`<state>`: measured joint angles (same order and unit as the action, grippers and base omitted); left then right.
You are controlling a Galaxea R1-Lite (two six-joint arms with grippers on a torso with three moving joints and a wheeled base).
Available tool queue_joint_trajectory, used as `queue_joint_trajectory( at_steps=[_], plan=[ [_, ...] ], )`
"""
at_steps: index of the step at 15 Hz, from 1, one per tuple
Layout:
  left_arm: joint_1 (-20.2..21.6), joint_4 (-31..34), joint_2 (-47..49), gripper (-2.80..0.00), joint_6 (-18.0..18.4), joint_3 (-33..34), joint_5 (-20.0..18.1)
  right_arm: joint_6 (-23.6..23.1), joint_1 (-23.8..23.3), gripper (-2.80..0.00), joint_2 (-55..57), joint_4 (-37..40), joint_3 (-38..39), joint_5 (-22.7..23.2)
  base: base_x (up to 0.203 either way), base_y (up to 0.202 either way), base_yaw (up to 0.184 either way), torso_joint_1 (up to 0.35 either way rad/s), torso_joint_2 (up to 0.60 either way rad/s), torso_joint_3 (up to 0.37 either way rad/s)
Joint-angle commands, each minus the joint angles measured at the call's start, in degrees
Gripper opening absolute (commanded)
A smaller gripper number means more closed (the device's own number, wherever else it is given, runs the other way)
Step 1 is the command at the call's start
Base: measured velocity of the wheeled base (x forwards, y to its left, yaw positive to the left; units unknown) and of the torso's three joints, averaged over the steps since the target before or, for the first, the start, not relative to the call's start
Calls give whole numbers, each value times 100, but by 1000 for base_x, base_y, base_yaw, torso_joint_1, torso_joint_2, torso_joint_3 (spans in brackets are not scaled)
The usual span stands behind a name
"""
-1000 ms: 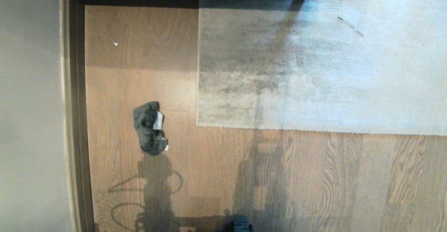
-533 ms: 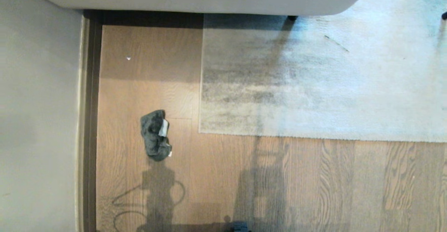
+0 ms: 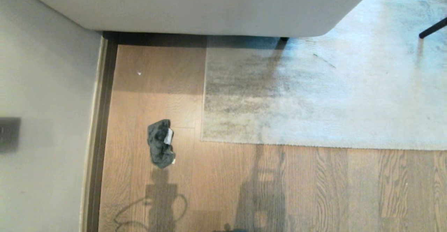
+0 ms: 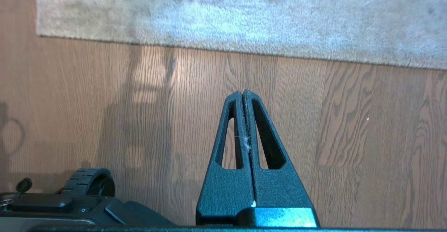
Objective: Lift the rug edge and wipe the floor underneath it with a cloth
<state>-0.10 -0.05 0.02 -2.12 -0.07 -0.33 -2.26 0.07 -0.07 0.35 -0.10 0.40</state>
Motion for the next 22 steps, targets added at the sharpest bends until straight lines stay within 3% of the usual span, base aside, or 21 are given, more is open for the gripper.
queue_joint_trajectory(
  at_steps=[1, 22],
  plan=[
    [1, -4, 5, -280, 6, -1, -2, -3, 1, -280, 7, 0, 1, 4, 0, 0, 0, 7, 5, 194],
    [1, -9, -1, -280, -56, 6, -2, -3, 1, -280, 7, 0, 1, 4, 0, 0, 0, 3, 3, 204]
  ],
)
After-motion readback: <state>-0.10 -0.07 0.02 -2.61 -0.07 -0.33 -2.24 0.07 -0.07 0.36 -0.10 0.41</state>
